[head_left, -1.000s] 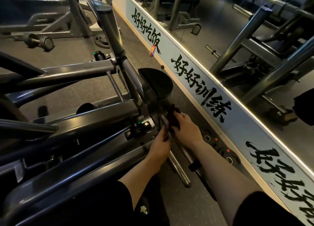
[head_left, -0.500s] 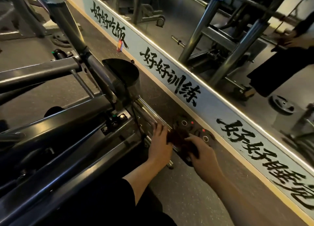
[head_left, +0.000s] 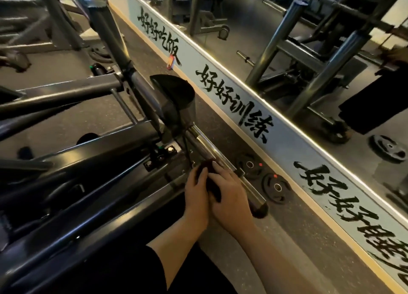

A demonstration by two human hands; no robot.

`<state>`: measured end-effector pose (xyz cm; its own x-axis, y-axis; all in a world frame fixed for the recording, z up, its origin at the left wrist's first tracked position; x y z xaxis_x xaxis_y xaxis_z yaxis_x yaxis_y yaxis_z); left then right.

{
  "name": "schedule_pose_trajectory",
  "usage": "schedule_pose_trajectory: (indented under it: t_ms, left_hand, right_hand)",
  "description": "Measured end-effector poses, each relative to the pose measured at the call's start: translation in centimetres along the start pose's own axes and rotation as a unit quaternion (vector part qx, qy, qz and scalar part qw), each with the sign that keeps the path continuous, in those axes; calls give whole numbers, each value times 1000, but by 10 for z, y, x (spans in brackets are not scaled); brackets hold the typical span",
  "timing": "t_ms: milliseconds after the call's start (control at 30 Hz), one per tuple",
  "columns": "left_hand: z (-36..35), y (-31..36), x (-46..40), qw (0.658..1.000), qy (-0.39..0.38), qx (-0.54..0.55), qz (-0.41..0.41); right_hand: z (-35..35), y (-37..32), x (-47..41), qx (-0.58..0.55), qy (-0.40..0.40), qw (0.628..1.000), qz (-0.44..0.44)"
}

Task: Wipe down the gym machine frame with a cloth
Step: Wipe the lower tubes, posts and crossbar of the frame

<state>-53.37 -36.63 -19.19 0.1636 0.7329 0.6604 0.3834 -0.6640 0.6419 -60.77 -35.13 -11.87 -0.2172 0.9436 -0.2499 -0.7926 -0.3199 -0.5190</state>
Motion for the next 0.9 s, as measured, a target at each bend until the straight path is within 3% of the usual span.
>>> schedule_pose_trajectory:
  t_ms: [100, 167, 367, 467, 533, 633, 767, 900]
  left_hand:
    - [32, 30, -24, 984, 176, 36, -7]
    - [34, 38, -42, 974, 222, 53, 3]
    - [13, 4, -78, 975, 196, 99, 25]
    - [8, -44, -84, 980, 151, 75, 105]
    - [14, -48, -86, 976, 154, 105, 115]
    - [42, 12, -83, 957, 243, 160, 17]
    - [56, 118, -80, 954, 218, 157, -132]
    - [58, 145, -91, 961, 216, 104, -141]
  right_hand:
    - [-2, 6, -26, -42, -25, 998, 33]
    - [9, 18, -43, -26, 3, 999, 21]
    - [-5, 50, -78, 22, -64, 997, 41]
    - [-17, 46, -86, 26, -85, 994, 56]
    - [-20, 36, -95, 17, -85, 994, 65]
    - [-6, 20, -118, 47, -46, 992, 104]
    - [2, 2, -163, 58, -13, 992, 113]
    - [-21, -16, -203, 65, -58, 989, 119]
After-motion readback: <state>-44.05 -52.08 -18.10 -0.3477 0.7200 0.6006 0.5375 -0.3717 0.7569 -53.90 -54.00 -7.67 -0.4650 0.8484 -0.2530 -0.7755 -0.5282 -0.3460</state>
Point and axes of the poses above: each hand's wrist, its own x-axis away from the middle knuckle, its own z-axis out of the back of the hand, y = z × x, the point moved 9 cm from there along -x, towards the middle knuckle, and after that the axes turned 14 degrees about z, right-handed, at the moved point
